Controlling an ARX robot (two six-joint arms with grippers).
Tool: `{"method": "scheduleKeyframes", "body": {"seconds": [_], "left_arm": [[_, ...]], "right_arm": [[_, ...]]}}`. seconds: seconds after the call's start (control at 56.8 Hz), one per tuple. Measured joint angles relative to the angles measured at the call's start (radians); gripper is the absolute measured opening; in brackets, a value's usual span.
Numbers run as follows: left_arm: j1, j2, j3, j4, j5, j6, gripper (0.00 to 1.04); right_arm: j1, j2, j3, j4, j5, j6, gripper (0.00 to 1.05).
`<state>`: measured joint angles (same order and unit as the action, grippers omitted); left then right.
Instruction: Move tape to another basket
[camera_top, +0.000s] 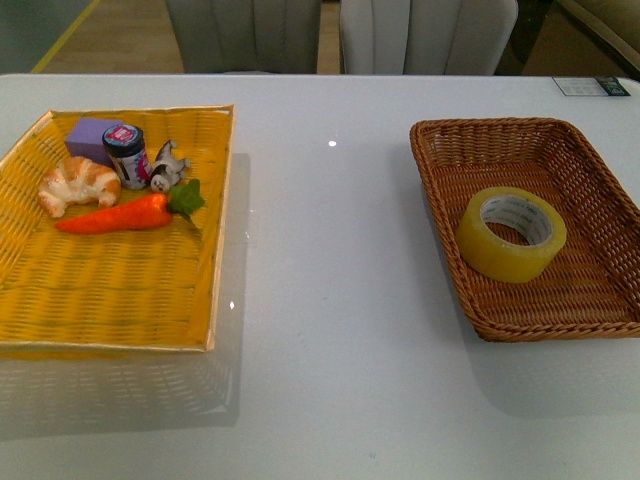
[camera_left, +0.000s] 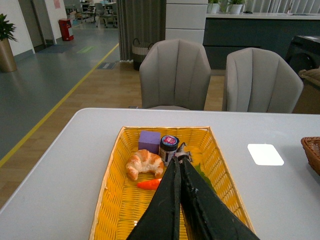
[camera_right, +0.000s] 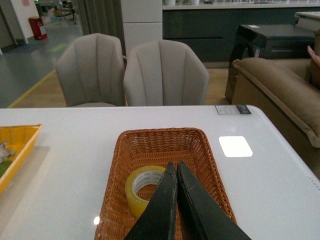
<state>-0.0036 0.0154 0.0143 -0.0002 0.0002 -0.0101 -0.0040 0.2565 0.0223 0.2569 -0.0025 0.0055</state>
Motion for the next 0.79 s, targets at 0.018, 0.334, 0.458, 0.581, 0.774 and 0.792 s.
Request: {"method": "scheduleKeyframes", "body": {"seconds": [0.018, 0.334, 0.458, 0.581, 0.774, 0.792], "left_arm": [[0.0, 0.0, 0.0, 0.0, 0.0, 0.0, 0.02], [0.0, 0.0, 0.0, 0.0, 0.0, 0.0, 0.02], [0.0, 0.0, 0.0, 0.0, 0.0, 0.0, 0.02], [0.0, 0.0, 0.0, 0.0, 0.0, 0.0, 0.02], [0.0, 0.0, 0.0, 0.0, 0.0, 0.0, 0.27], [0.0, 0.0, 0.0, 0.0, 0.0, 0.0, 0.3]], "right_arm": [[0.0, -0.006, 0.0, -0.006, 0.0, 0.0, 0.02], [0.0, -0.179, 0.0, -0.212, 0.0, 0.0, 0.02], [0.0, -0.248, 0.0, -0.253, 0.003, 0.0, 0.02], [0.0, -0.249, 0.0, -0.255, 0.003, 0.0, 0.02], [0.0, -0.251, 0.0, -0.256, 0.003, -0.002, 0.24], [0.0, -0.251, 0.0, -0.256, 0.003, -0.002, 0.28]]}}
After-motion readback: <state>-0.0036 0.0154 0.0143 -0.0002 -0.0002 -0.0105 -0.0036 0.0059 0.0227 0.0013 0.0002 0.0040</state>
